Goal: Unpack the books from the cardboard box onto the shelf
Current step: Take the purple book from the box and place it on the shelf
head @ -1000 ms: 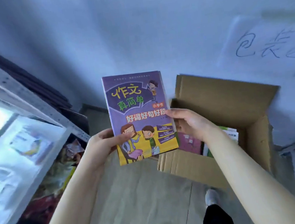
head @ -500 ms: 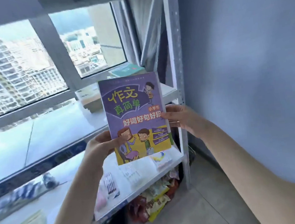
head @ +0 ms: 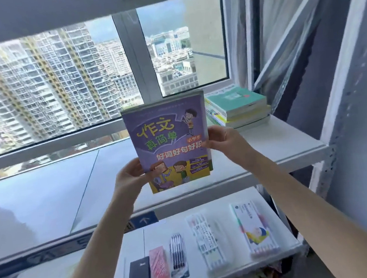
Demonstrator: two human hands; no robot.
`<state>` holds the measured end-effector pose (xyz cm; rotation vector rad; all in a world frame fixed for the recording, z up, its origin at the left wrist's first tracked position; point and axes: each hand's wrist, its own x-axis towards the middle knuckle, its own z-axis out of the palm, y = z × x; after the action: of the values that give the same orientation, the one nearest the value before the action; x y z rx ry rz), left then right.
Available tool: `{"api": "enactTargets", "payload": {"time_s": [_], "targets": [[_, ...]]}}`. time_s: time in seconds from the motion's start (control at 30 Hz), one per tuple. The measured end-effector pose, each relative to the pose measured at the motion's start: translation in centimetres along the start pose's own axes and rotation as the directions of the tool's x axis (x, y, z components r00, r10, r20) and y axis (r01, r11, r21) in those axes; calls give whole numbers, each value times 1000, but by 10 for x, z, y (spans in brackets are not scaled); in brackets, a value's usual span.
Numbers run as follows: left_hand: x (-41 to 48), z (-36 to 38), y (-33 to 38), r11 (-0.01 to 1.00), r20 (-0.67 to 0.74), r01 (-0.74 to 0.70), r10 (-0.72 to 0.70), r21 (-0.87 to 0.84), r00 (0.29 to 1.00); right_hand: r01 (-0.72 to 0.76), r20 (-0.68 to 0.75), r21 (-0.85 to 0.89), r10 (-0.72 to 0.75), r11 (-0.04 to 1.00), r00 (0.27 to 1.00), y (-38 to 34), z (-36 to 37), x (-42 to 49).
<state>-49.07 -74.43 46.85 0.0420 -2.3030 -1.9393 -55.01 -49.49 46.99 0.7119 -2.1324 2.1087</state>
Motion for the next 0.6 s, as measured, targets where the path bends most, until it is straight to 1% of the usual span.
{"api": "enactTargets", "payload": {"time_s": [0.17,0.37,0.5,0.6], "targets": [[21,3,-20,1000,-50,-3,2,-6,999,0,62,-86,5,996,998,23,-2,24],[32,2,-42,1000,-81,3,-3,-12,997,-16,76,-154,28,988,997,33,-3,30],[35,2,-53,996,-84,-50,56,68,995,-30,78,-185,45,982,996,36,-4,32],[36,2,-58,980,-88,-89,106,177,990,-37,99,-231,61,972,993,35,-6,33]]}}
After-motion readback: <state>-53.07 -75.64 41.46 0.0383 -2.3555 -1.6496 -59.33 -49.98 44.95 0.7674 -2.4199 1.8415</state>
